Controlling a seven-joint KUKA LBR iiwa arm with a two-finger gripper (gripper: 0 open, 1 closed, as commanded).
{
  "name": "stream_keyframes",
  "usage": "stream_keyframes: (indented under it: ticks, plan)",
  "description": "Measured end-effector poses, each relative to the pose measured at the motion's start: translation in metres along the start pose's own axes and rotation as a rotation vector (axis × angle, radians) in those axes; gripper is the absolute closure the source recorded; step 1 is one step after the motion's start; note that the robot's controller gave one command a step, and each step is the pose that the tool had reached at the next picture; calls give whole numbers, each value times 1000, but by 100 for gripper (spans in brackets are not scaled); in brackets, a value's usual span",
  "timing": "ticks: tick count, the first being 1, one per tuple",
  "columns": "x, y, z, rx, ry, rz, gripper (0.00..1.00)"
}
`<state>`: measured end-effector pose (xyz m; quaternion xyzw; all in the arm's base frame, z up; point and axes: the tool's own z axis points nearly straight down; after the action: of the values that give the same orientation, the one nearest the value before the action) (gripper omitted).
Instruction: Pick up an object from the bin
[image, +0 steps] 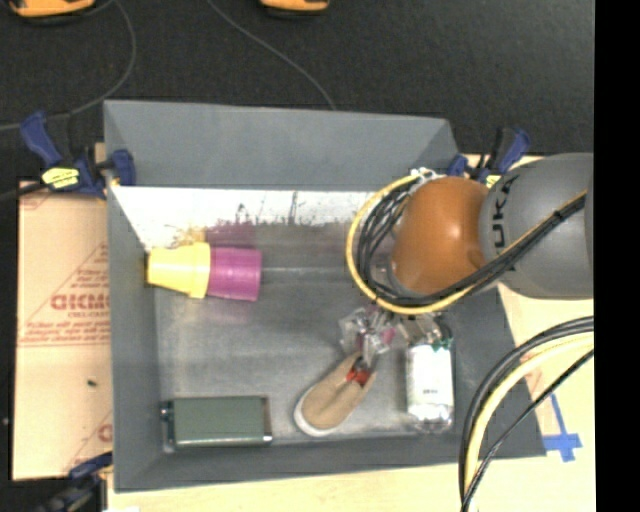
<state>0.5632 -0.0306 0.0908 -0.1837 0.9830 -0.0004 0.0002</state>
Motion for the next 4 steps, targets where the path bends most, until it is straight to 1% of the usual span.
stream_keyframes:
  ticks: [1, 2, 3, 4]
  plan:
    - [0, 0, -1, -1, 1, 0, 100]
    - [23, -5, -85, 3, -5, -165, 100]
    - [-12, 21, -158, 2, -4, -113, 100]
    - [1, 11, -196, 3, -6, -164, 100]
